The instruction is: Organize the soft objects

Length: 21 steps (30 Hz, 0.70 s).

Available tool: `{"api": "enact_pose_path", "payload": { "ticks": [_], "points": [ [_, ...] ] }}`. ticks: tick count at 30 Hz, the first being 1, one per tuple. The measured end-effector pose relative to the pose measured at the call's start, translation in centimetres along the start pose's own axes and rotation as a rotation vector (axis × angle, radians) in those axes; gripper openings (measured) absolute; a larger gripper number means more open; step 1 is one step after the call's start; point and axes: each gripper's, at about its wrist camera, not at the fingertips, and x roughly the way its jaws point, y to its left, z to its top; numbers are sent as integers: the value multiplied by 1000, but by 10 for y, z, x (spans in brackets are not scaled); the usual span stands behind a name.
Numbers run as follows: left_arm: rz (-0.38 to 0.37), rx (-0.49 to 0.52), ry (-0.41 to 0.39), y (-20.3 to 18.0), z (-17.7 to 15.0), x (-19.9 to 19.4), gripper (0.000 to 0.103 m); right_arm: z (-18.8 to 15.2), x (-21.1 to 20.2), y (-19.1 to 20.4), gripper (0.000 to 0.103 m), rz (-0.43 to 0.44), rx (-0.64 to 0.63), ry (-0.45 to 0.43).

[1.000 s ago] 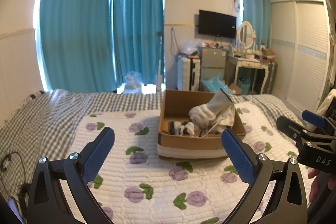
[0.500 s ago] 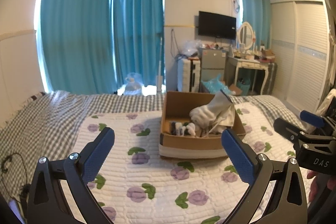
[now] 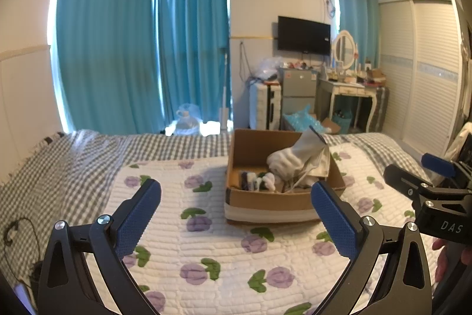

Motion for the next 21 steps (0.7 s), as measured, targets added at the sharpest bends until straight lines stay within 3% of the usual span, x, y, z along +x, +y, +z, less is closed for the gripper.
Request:
{"api": "enact_pose_path", "payload": {
  "ticks": [21],
  "points": [
    [-2,1,-4,1,0,0,103,-1,-1,2,103,6,0,6]
  ]
}}
